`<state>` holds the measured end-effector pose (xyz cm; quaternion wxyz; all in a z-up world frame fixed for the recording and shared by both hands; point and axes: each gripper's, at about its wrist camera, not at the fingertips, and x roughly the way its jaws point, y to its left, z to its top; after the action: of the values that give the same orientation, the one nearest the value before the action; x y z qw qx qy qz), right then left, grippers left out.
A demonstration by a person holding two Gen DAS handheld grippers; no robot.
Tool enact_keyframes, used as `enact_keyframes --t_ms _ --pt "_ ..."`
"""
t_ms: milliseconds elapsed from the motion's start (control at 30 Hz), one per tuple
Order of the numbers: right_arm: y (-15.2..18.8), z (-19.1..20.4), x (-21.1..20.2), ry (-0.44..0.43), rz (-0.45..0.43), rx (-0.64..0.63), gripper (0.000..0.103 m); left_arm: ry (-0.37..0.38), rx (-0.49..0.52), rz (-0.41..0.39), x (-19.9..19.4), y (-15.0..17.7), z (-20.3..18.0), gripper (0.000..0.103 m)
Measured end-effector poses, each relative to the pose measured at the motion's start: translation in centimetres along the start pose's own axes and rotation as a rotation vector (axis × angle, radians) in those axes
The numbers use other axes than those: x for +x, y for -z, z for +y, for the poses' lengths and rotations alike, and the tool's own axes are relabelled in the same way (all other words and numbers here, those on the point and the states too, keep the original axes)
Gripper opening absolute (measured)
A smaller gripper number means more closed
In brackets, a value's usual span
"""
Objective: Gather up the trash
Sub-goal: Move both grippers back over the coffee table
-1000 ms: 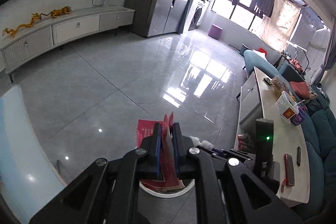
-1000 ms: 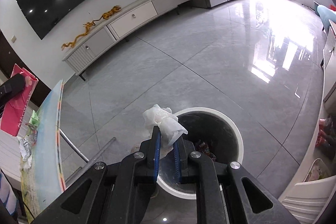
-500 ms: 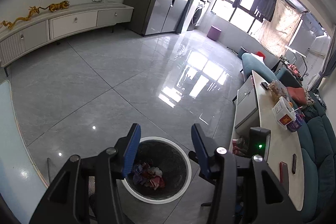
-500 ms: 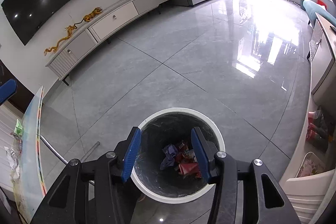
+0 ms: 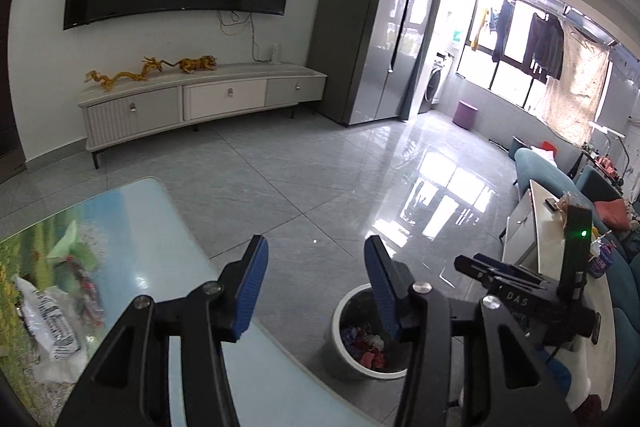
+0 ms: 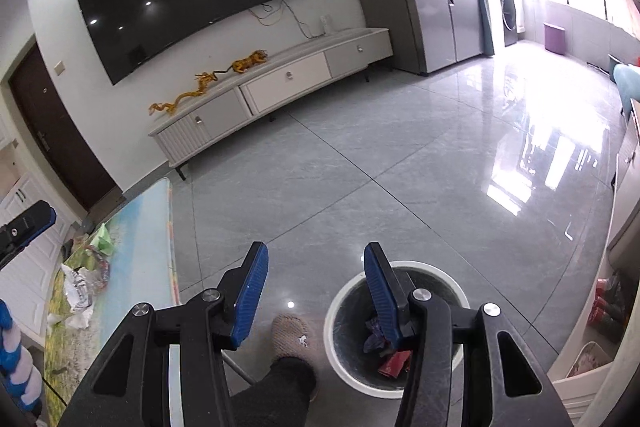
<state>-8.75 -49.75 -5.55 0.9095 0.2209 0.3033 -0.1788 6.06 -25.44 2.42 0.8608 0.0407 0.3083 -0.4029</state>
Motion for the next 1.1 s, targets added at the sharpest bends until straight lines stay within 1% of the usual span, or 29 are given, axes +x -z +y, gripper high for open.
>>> enact_keyframes --t_ms 133,300,467,567,667,767,900,967,1100 --pt "-0.7 5.0 -0.6 -0.078 -0.016 -0.085 0.047 -0.102 -0.012 -0.034 -4.2 1.4 4.5 0.048" --pt "-0.9 11.7 -0.1 -0.174 -0.003 -0.19 0.047 -0.224 -0.085 -0.059 -8.6 3.4 11.2 0.048" --pt "-0.2 17.9 2.0 -0.262 0.036 -0.272 0.047 -0.361 -0.156 -0.067 -12.1 5.8 18.4 0.048" --pt "0.5 20.6 3.5 -0.309 0.071 -0.306 0.047 -0.435 -0.218 -0.058 -13.5 7.3 22.6 0.048" --pt "1.2 23.3 5.6 -0.338 0.108 -0.341 0.047 -0.507 -0.275 -0.049 -14.9 8.9 26.6 0.048" --pt "1.9 25.9 8.0 -0.366 0.148 -0.372 0.048 -0.578 -0.328 -0.032 -15.4 10.4 30.6 0.048" --pt "3.0 30.0 11.3 -0.396 0.196 -0.431 0.047 -0.644 -0.396 0.004 -15.1 12.6 35.0 0.048" --pt "3.6 31.9 13.1 -0.409 0.224 -0.457 0.047 -0.664 -0.422 0.028 -14.5 13.7 36.8 0.048" --pt "4.9 35.0 16.6 -0.421 0.268 -0.495 0.048 -0.681 -0.428 0.079 -12.8 15.4 39.6 0.057"
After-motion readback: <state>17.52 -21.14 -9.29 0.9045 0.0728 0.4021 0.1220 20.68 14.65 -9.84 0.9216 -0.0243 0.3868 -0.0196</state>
